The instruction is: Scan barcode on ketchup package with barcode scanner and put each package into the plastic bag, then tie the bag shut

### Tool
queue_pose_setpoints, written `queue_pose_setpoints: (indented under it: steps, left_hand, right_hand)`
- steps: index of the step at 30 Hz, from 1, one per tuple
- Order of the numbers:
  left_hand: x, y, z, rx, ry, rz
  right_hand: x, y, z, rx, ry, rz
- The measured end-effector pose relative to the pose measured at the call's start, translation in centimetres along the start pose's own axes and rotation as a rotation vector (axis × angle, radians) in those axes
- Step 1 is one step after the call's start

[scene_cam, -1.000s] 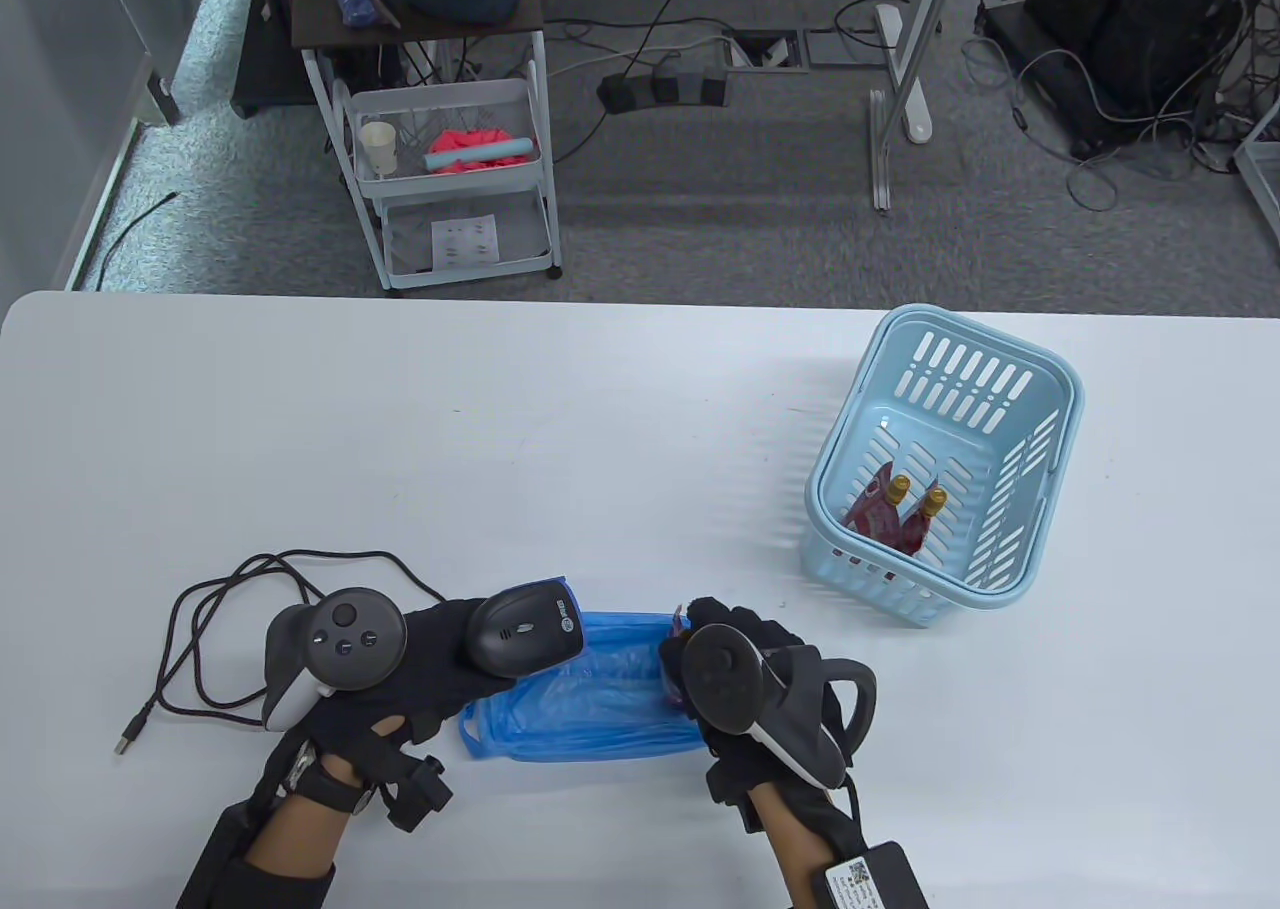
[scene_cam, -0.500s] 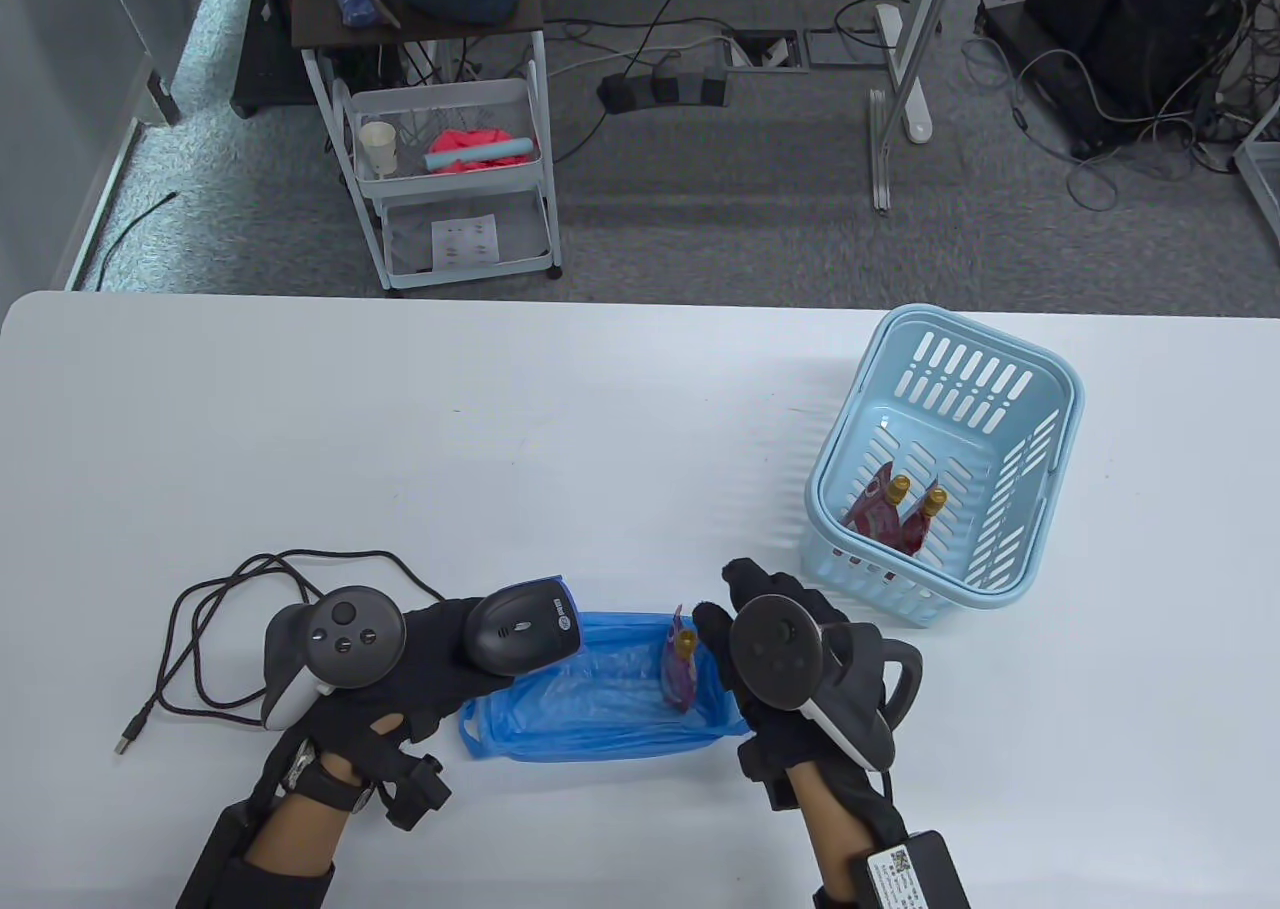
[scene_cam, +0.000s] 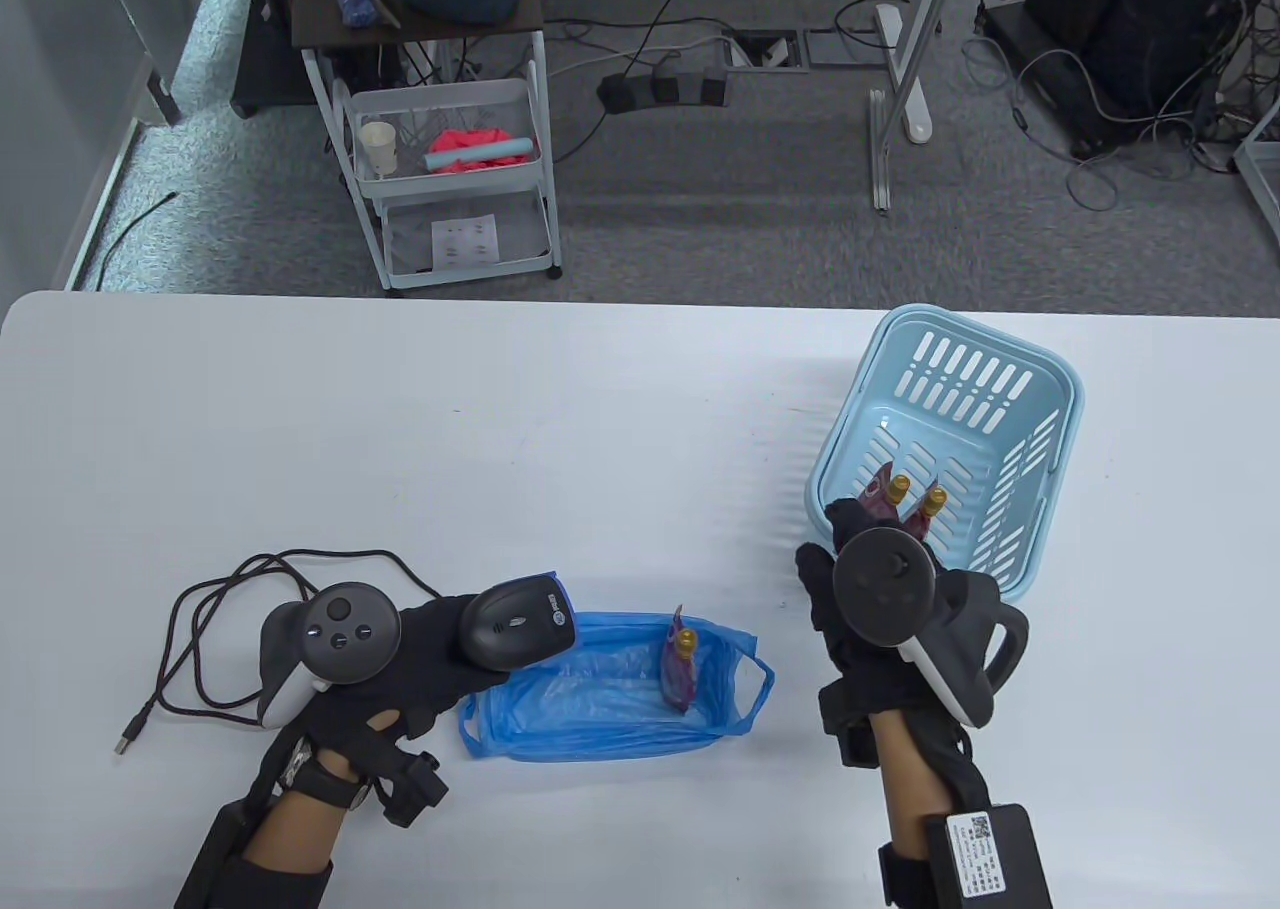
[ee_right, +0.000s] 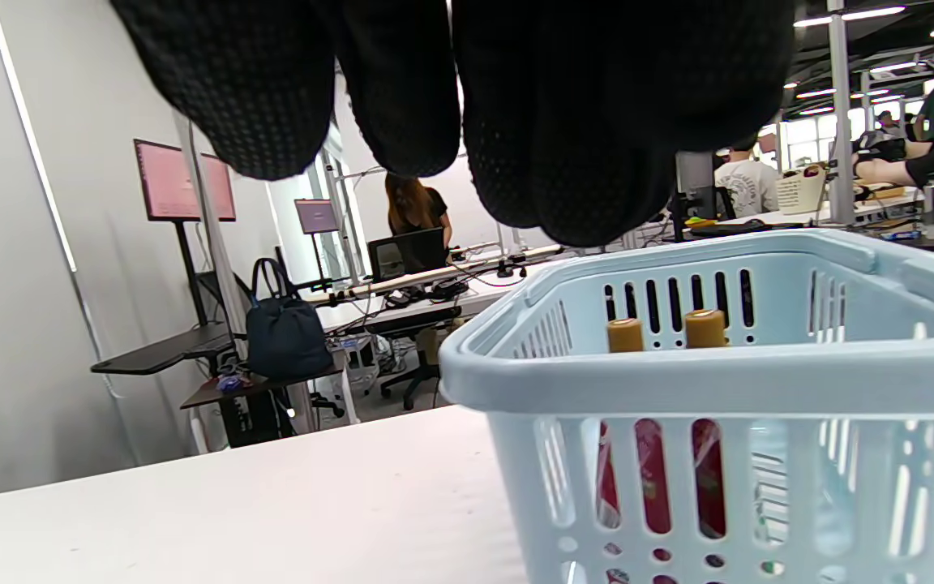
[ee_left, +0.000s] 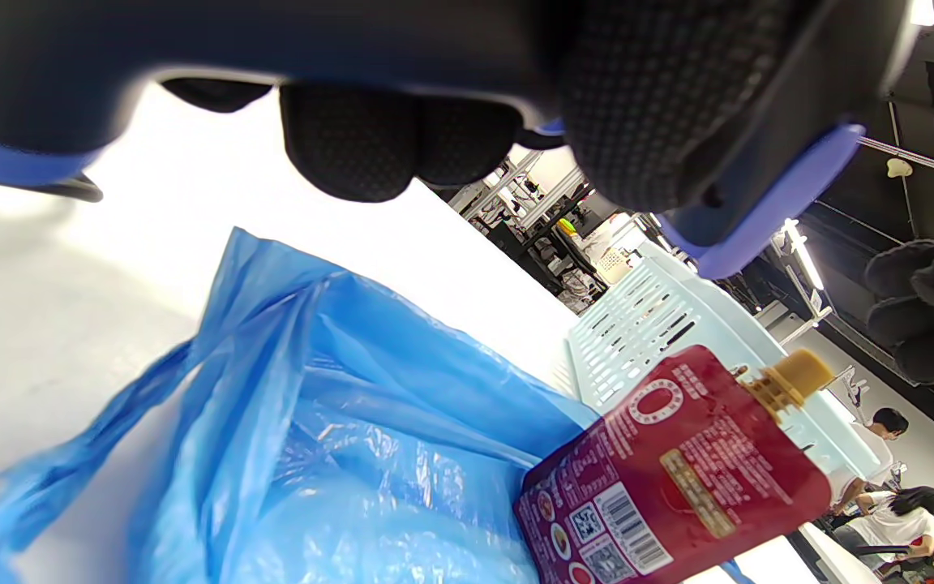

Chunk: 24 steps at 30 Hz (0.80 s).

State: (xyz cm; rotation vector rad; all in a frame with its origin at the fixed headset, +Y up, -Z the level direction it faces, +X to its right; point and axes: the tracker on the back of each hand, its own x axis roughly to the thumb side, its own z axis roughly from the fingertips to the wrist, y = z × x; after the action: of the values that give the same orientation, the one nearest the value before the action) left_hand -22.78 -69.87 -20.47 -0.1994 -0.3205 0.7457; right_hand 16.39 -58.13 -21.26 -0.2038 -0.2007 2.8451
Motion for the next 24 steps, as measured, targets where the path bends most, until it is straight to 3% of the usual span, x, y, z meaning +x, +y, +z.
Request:
queue_pose_setpoints:
  steps: [10, 24]
  left_hand:
    - [-0.2, 0.2, 0.0, 0.005, 0.022, -0.002]
    - [-0.5, 0.4, 0.0, 0.005, 0.045, 0.0]
  right_hand:
    - [-2.8, -1.2, -2.7, 0.019, 0.132, 0.027]
    - [-6.2, 3.0, -7.2, 0.171, 0.327, 0.054]
